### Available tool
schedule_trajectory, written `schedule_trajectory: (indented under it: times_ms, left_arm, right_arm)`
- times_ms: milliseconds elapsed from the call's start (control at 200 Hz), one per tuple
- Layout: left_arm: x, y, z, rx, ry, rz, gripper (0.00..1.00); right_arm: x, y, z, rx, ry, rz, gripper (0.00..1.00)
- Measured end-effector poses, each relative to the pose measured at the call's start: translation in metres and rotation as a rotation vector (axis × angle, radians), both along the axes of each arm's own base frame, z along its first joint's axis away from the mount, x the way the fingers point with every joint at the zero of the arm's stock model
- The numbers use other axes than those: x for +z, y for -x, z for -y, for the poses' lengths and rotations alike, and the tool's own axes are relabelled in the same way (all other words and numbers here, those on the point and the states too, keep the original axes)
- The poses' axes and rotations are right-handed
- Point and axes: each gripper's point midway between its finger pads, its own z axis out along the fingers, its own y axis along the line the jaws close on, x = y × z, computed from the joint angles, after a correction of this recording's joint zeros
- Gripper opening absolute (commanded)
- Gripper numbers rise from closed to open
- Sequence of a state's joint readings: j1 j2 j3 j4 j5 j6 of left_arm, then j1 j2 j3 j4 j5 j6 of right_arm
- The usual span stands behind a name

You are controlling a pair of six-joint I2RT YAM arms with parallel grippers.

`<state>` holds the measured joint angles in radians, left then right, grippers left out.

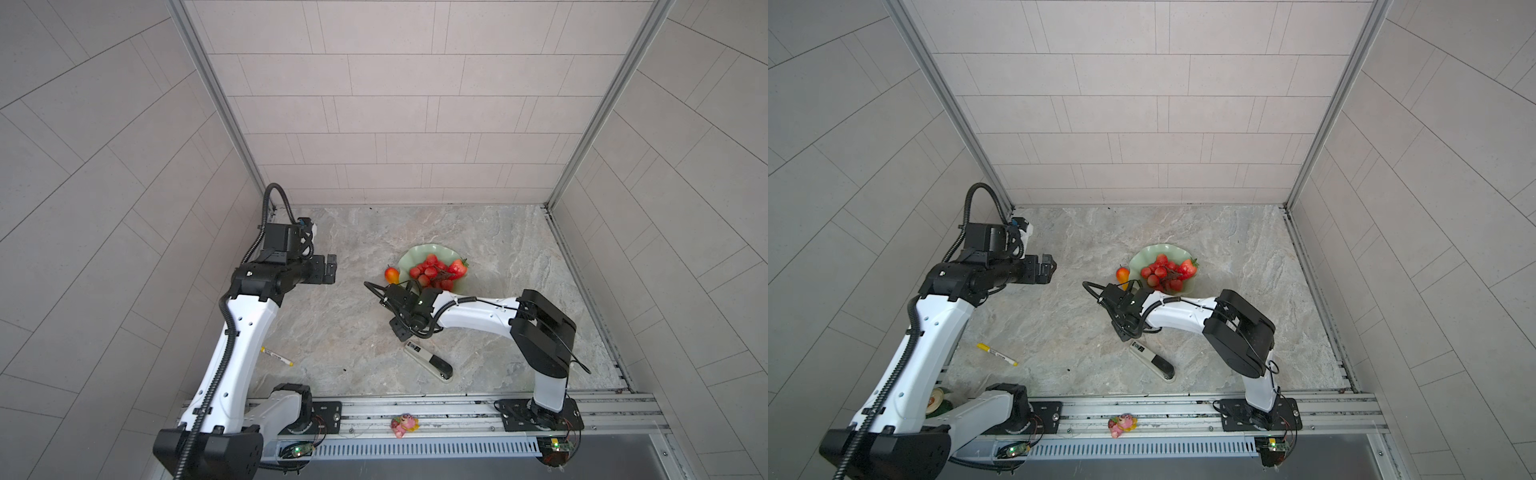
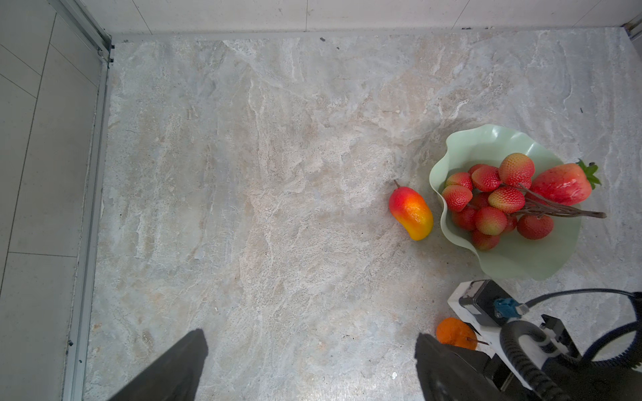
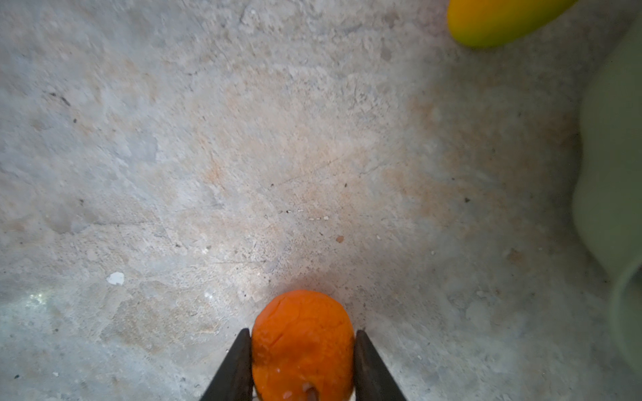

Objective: Arrange fruit in a fruit bowl
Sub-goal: Place the fruit in the fruit bowl.

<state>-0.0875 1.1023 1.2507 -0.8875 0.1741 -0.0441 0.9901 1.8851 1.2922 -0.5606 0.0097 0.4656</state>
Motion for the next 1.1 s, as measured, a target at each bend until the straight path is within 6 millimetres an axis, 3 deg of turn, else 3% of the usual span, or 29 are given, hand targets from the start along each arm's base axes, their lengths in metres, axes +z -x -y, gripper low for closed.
schedule_trajectory:
  times_ms: [145,280,375,465,581,736,906,1101]
  left_arm:
    - [0.0,0.0,0.0,0.0,0.0,0.0,1.0]
    - [0.0,0.0,0.0,0.0,0.0,0.0,1.0]
    - [0.0,0.0,0.0,0.0,0.0,0.0,1.0]
    - [0.0,0.0,0.0,0.0,0.0,0.0,1.0]
    - [0.0,0.0,0.0,0.0,0.0,0.0,1.0]
    - [0.0,0.0,0.0,0.0,0.0,0.0,1.0]
    - [0.0,0.0,0.0,0.0,0.0,0.0,1.0]
    - [0.0,0.0,0.0,0.0,0.0,0.0,1.0]
  right_arm:
    - [0.021,-0.008,-0.001,0.022,0.014,0.04,0.37]
    - [0.076,-0.025,0.0,0.024,-0.044,0.14,0.37]
    - [0.118,-0.045,0.019,-0.018,-0.093,0.226,0.37]
    - [0.138,-0.067,0.048,-0.084,-0.088,0.29,0.37]
    - [0.13,-0.087,0.084,-0.152,-0.011,0.314,0.37]
    - [0.099,-0.091,0.112,-0.168,0.105,0.279,0.38]
    - [0.09,-0.091,0.123,-0.163,0.158,0.272,0.48]
    - [0.085,-0.091,0.128,-0.161,0.178,0.274,0.49]
